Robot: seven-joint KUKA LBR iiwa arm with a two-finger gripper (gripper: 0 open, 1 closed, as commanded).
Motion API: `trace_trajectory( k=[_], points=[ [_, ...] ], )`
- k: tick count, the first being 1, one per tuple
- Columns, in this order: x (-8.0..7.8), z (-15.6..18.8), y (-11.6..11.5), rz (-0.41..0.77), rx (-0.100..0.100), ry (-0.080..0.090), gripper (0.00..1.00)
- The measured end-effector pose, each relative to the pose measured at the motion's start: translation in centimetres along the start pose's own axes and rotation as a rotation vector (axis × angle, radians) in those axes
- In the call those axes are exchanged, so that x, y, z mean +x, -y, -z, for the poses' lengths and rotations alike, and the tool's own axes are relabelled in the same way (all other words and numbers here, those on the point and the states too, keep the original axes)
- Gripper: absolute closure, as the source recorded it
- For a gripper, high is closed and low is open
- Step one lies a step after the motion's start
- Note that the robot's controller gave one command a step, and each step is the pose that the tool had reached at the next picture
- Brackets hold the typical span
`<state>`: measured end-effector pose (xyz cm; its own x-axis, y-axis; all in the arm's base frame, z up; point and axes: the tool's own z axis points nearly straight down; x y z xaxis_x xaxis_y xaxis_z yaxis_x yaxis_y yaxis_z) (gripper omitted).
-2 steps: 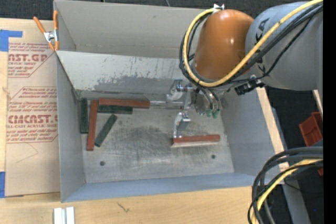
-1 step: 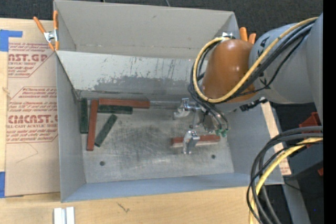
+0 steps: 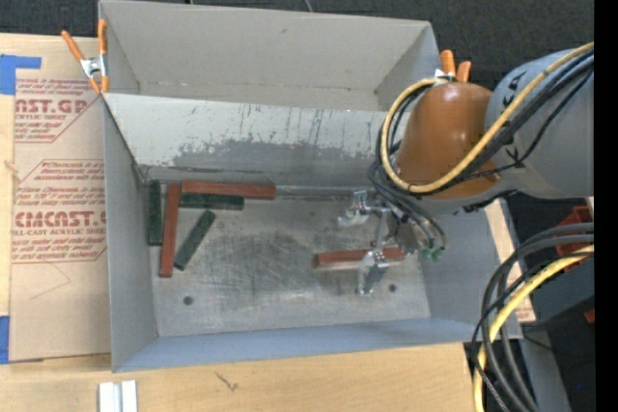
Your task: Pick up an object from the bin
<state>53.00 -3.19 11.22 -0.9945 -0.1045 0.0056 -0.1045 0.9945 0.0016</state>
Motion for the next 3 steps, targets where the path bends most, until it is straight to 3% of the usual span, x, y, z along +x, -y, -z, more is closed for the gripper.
trace_trajectory(
  k=[1, 2, 3],
  points=[
    [-4.4, 4.0, 2.4, -0.059, 0.001, 0.007, 0.0],
    [-4.6, -1.4, 4.5, -0.15, 0.001, 0.014, 0.0],
    [-1.6, -3.4, 3.9, -0.026, 0.007, 0.035, 1.0]
  ],
)
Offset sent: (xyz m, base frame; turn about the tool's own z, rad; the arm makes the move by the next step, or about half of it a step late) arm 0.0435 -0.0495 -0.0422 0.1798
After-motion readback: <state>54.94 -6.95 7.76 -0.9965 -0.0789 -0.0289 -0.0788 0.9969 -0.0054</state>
